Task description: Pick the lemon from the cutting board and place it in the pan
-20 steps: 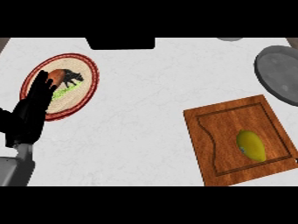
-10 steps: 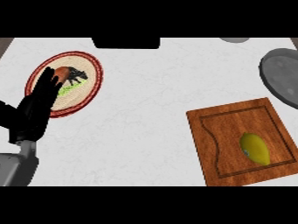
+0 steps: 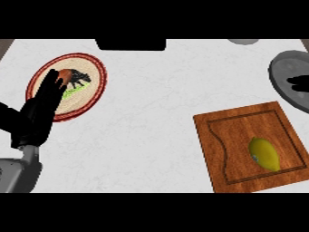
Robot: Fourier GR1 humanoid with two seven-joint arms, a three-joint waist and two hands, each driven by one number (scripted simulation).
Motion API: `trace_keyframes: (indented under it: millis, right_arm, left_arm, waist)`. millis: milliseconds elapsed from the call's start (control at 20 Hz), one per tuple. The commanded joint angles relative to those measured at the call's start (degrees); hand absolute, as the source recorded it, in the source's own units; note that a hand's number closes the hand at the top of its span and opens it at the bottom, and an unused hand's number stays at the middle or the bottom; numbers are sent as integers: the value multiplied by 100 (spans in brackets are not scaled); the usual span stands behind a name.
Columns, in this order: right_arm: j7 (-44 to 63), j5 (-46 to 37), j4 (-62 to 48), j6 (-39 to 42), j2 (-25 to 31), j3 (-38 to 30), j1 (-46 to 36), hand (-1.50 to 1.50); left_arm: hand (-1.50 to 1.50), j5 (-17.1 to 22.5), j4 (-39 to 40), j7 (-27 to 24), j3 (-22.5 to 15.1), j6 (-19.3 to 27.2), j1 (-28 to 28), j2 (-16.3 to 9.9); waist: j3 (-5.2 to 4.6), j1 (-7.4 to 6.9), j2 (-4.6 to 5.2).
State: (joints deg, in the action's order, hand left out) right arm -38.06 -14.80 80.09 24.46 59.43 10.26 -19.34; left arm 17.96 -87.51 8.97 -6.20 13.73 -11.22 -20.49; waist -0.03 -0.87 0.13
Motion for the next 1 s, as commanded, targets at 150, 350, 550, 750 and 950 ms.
trace_keyframes:
  millis: [150,350,550,750,950]
  right_arm:
    - [363,-1141,682,677,505,932,18,-150]
    - [220,-1706,784,382,342,1023,390,-150]
    - [641,-2214,1173,265,-4,1098,326,-150]
    - [855,-2274,2034,171,588,489,797,-150]
    - [1594,-2679,2572,499,6,640,837,-150]
  left_arm:
    - [0,-5,17,179,94,8,-108,10]
    - [0,-144,-253,122,5,-2,269,146]
    - [0,-228,-350,109,90,9,290,235]
    - [0,-89,-324,-29,323,-282,554,89]
    - [0,-120,-436,407,427,-257,273,75]
  waist:
    - [-5,85,-19]
    - [2,92,-21]
    - [3,72,-20]
    - [0,158,-41]
    - [0,116,-30]
